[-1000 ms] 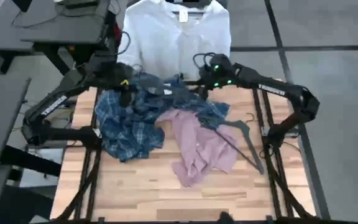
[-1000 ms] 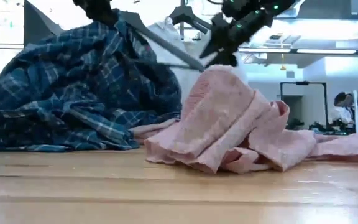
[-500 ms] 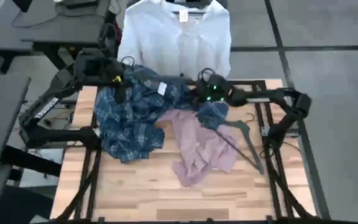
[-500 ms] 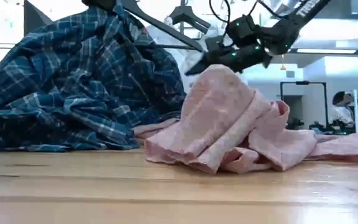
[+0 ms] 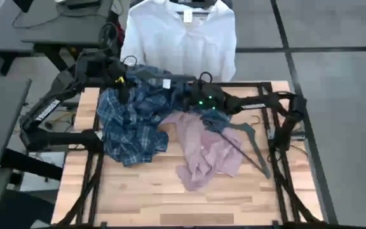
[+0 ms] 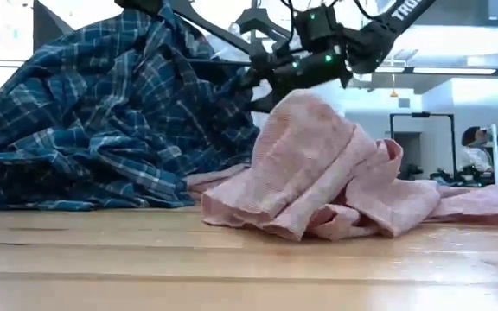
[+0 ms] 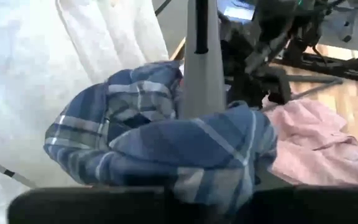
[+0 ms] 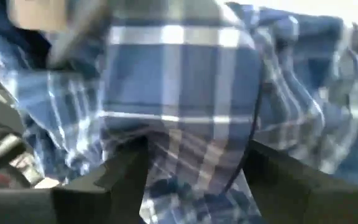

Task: Hang clothes
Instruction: Hang the blue long sleeve on the hanger rack

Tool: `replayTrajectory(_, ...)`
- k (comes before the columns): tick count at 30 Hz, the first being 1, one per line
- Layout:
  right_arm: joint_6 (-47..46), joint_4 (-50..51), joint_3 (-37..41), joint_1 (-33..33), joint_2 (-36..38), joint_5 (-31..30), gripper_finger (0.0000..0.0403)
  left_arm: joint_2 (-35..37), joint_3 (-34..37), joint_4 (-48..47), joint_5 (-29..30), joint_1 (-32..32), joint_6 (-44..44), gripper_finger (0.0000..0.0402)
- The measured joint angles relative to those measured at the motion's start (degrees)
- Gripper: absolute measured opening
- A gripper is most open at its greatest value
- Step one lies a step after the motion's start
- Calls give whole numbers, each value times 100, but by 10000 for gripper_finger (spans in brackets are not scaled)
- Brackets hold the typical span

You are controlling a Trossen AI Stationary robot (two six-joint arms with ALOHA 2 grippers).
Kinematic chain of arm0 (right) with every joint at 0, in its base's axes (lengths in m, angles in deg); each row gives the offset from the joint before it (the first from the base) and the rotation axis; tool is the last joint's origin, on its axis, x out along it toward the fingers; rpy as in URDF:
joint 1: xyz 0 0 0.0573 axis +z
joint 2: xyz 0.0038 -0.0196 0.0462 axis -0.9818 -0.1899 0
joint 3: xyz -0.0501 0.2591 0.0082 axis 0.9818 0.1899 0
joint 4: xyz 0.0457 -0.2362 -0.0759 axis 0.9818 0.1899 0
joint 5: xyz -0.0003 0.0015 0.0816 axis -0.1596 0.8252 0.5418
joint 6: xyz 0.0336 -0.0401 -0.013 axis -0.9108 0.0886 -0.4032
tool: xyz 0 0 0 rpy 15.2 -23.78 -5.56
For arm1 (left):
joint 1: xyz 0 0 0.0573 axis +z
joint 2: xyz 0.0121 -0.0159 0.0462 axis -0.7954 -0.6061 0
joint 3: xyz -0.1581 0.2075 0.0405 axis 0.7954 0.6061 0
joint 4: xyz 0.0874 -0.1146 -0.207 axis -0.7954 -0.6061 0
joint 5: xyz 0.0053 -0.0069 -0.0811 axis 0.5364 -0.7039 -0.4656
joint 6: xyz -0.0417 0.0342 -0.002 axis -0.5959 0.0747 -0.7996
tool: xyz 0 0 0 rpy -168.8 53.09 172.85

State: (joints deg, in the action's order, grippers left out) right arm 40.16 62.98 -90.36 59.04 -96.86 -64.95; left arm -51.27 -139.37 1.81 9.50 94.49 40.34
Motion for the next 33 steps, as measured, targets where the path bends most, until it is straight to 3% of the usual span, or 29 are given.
replayTrajectory(8, -570, 1137, 4, 0, 561, 42, 235, -53, -2, -20, 11, 220, -10, 34)
replayTrajectory(13, -891, 1082, 4, 39, 636, 42, 235, -211, -2, -4, 98, 228, 44, 34)
replayTrajectory(21, -1664, 631, 4, 105, 67, -406, 235, -284, -4, 161, -17, 228, 100, 34)
replayTrajectory(29, -1797, 275, -459, 27, -743, -422, 235, -247, -4, 144, -90, 201, 35, 34)
replayTrajectory(33, -1786, 246, -728, -59, -935, -419, 210, -251, -4, 142, -87, 192, 37, 34)
